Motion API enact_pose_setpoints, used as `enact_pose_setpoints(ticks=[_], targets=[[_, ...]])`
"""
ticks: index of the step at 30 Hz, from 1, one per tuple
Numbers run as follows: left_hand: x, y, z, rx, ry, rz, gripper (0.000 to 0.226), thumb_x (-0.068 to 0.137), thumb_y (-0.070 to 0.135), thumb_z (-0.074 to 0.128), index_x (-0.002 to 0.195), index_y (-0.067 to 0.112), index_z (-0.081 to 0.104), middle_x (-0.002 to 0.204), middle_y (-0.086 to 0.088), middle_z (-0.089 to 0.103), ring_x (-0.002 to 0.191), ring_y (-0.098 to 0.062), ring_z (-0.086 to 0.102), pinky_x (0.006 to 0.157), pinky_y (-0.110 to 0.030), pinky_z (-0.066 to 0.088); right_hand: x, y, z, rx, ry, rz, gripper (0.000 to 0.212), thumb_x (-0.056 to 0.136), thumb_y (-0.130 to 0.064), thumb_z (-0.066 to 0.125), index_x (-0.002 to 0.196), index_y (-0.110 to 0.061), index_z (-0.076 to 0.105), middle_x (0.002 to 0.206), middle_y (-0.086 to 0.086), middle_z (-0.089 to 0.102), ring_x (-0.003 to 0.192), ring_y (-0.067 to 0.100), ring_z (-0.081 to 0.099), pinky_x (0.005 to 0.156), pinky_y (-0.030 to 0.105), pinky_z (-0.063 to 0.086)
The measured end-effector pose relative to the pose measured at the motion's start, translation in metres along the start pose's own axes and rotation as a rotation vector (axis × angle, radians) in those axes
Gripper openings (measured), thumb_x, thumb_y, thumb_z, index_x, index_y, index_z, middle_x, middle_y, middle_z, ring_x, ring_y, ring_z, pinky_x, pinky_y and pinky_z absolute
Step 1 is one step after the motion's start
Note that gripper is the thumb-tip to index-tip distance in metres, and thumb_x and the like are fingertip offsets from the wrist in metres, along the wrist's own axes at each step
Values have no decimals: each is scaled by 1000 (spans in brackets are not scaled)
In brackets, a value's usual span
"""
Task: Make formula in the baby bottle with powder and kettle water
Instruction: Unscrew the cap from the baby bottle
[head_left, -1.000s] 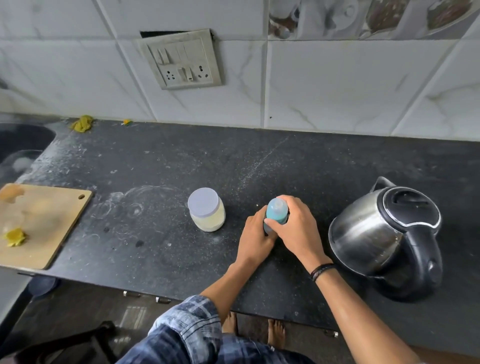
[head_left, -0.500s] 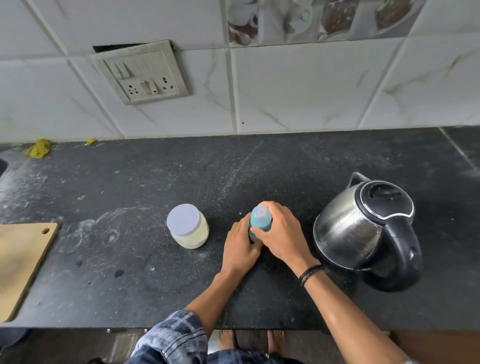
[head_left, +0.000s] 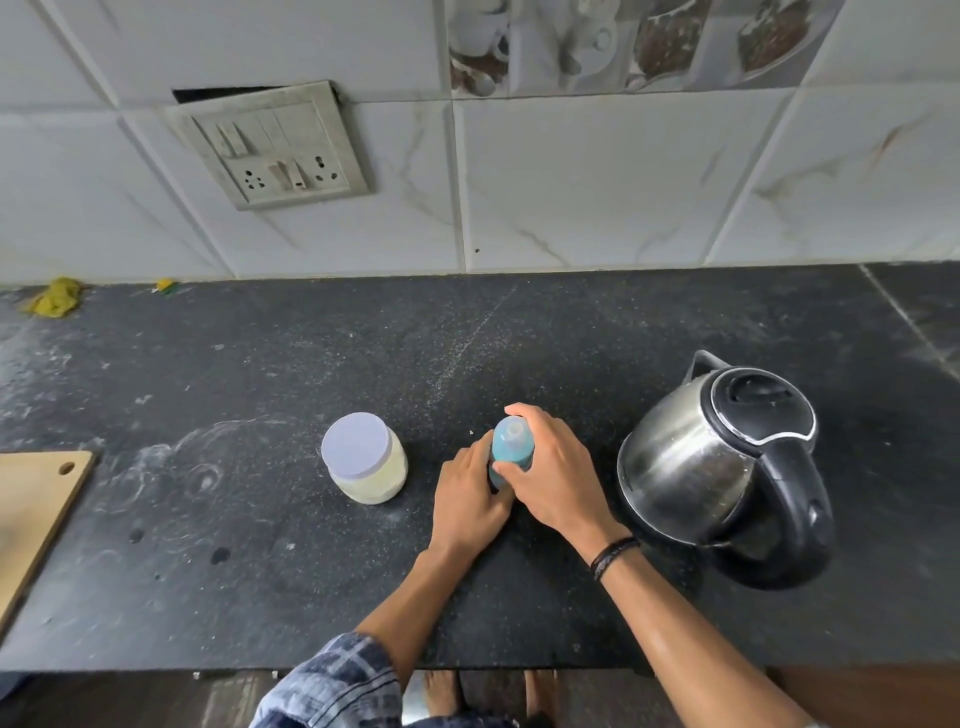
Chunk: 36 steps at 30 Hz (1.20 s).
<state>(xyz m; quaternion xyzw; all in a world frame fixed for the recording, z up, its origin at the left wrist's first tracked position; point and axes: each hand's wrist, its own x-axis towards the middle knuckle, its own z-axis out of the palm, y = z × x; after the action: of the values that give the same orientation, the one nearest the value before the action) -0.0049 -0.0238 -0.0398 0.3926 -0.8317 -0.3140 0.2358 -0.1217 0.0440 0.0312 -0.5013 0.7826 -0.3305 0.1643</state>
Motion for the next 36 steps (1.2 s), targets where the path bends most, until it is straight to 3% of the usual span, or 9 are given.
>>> enact_pose_setpoints(ticks=[9, 19, 28, 32, 36], targets=[[-1, 1, 0, 48, 9, -2, 45, 82, 33, 45, 125, 22, 55, 97, 10, 62, 81, -6, 42, 74, -30, 33, -1, -3, -3, -6, -21, 11, 67, 83, -18, 78, 143, -27, 49, 133, -10, 61, 120, 14, 53, 94, 23, 41], [1, -3, 1, 46, 5, 2, 50, 84, 41, 47, 131, 24, 54, 102, 11, 64, 83, -3, 42, 80, -30, 38, 5, -4, -13, -20, -117, 4, 65, 84, -17, 78, 140, -28, 47, 129, -8, 59, 118, 14, 53, 92, 30, 48], [-2, -4, 2, 21, 16, -5, 53, 84, 43, 47, 134, 27, 52, 110, 11, 64, 94, -9, 52, 86, -32, 41, 7, -6, -13, -58, -115, 8, 71, 81, -38, 84, 142, -27, 48, 133, -9, 57, 120, 14, 50, 98, 31, 47], [-1, -4, 2, 26, 10, -10, 50, 85, 41, 49, 133, 28, 52, 106, 13, 63, 89, -6, 48, 83, -31, 39, 5, -8, -9, -72, -67, -12, 59, 85, -25, 80, 137, -23, 52, 130, -5, 60, 118, 17, 52, 98, 30, 46], [-1, -6, 3, 30, 6, -6, 45, 86, 33, 58, 130, 28, 52, 104, 13, 62, 87, -3, 46, 82, -30, 39, 7, -12, -14, -83, -121, -34, 64, 87, -16, 79, 142, -23, 48, 135, -3, 58, 121, 16, 51, 99, 27, 44]])
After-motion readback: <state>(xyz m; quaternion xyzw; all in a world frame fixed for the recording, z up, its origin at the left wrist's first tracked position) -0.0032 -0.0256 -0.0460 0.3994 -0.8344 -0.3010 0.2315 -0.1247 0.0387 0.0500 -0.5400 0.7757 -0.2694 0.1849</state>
